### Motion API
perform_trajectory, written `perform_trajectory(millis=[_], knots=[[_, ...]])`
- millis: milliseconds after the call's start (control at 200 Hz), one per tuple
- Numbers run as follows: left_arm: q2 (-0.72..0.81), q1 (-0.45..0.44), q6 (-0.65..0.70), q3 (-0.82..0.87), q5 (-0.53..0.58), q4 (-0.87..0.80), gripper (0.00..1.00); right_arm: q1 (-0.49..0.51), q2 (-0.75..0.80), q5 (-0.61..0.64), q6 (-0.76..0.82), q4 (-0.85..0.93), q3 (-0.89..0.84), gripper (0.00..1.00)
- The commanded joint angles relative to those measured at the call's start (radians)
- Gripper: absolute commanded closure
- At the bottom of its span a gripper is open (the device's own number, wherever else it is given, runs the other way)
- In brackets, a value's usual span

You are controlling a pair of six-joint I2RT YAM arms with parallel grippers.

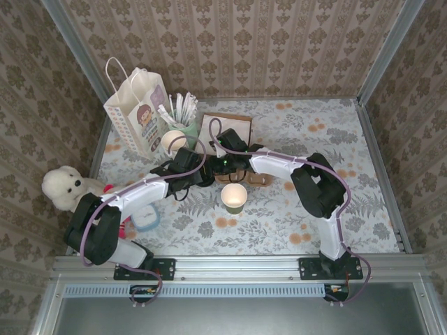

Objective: Pack the takeout coffee

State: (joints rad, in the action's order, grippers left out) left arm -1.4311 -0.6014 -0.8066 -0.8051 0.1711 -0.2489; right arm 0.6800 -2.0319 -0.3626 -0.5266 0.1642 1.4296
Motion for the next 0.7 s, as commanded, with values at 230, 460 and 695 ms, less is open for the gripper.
perform_trajectory(millis=[230,460,695], knots=[[0.092,0.005,0.021,0.027,-0.025,0.002,0.72,0.004,0.115,0.162,0.026,-0.056,-0.064,0.95],[0.275,0.012,0.075,0.072,-0.064,0.012,0.55,-0.005,0.208,0.219,0.053,-0.106,-0.126,0.95],[0.359,0.063,0.571,-0.066,-0.326,-0.108,0.44,-0.053,0.349,0.005,0.282,0.033,-0.130,0.93]])
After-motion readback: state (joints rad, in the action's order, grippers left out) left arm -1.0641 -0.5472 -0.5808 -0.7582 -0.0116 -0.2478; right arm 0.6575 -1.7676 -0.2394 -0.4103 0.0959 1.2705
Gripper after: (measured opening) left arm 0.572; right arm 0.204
